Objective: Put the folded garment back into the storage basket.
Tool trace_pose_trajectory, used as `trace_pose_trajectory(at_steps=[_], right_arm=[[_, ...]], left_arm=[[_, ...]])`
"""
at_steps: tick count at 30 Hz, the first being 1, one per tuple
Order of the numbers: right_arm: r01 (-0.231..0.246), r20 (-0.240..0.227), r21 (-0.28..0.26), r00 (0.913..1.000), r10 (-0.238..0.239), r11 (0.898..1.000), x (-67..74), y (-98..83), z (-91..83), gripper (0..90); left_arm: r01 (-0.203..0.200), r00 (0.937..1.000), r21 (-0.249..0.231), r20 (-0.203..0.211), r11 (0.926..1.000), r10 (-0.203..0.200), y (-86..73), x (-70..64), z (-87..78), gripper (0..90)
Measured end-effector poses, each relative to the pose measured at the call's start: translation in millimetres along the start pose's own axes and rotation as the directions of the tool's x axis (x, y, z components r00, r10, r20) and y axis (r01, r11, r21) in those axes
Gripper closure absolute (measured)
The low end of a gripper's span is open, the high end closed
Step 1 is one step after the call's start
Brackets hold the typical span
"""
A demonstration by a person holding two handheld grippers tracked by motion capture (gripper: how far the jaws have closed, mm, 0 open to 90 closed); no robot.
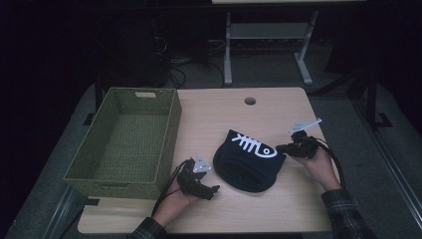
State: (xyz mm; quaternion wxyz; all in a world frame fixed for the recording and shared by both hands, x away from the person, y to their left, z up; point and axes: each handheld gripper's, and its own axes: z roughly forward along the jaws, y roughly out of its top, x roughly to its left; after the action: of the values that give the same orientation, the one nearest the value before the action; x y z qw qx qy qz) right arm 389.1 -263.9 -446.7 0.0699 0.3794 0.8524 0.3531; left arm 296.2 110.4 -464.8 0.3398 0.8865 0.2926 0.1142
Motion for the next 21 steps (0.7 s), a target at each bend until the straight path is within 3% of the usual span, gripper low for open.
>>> trace_pose_trajectory(at_steps=[21], right_arm=[[0.048,-0.058,-0.004,0.9972,-0.048,0.999,51.1,-32.1,-18.1,90.0]], left_arm=[[0.001,1.0,0.027,0.001,0.9996,-0.001,-2.5,2.4,-2.0,12.9]])
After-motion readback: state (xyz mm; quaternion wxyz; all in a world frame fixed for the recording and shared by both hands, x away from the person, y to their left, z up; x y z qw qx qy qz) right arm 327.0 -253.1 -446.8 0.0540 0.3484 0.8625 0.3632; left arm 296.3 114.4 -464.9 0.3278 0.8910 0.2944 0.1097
